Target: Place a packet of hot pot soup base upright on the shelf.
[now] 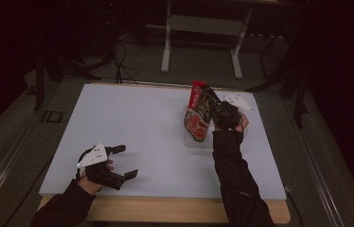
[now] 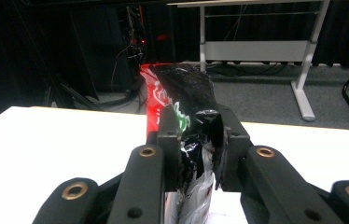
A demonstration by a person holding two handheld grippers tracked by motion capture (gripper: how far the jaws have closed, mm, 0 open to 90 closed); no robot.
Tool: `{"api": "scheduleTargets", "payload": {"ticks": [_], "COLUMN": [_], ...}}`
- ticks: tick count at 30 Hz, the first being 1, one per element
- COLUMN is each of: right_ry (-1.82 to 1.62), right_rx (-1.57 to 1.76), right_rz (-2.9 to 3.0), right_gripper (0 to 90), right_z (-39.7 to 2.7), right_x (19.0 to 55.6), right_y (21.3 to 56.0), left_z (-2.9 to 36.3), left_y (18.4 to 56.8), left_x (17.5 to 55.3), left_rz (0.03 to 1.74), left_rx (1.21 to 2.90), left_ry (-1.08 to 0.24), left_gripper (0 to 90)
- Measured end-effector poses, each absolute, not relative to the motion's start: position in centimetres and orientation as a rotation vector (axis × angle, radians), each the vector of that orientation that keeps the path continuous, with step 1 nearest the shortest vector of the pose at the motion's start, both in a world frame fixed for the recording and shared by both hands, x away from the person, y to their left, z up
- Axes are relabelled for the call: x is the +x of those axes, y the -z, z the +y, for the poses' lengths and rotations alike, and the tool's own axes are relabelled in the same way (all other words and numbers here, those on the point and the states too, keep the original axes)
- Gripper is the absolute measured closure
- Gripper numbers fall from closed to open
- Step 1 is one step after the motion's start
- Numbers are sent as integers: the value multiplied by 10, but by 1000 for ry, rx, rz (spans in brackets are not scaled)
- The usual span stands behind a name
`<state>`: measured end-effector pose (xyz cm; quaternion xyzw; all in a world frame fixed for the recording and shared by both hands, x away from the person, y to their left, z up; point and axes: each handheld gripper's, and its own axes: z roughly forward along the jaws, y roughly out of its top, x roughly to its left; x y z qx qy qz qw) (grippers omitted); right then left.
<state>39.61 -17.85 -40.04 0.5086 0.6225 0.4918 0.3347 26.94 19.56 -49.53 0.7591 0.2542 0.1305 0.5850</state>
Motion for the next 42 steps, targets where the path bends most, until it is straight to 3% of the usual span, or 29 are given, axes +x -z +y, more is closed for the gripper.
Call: {"api": "scheduleTargets", "payload": {"ticks": [14,16,20,25,28,35,42], "right_ry": [-1274,-1293,-1287,-1340,-1378,-1447,-1470], "right_rx": [1311,1330,1294,1272,1214,1127,1037], "right_rz": [1684,1699,1723,1721,1766,1847,1916], "right_gripper": [732,685,469,308,168,123,135], "right_z": [-193,-195,-198,-206,-209,-209,-202], "right_x": [387,389,391,390,388,373,354], "right_y": [420,417,408,385,371,352,345], "left_z": [195,195,197,198,197,198,199], "left_y": [497,497,499,499,499,500,499], "left_x": [269,270,272,272,272,271,271], "left_rz": [590,592,604,607,605,606,606], "left_rx": [1783,1782,1776,1771,1771,1773,1768], "left_ry": [-291,-291,-290,-289,-289,-285,-291], "left_gripper": [2,3,2,2,2,2,3]}}
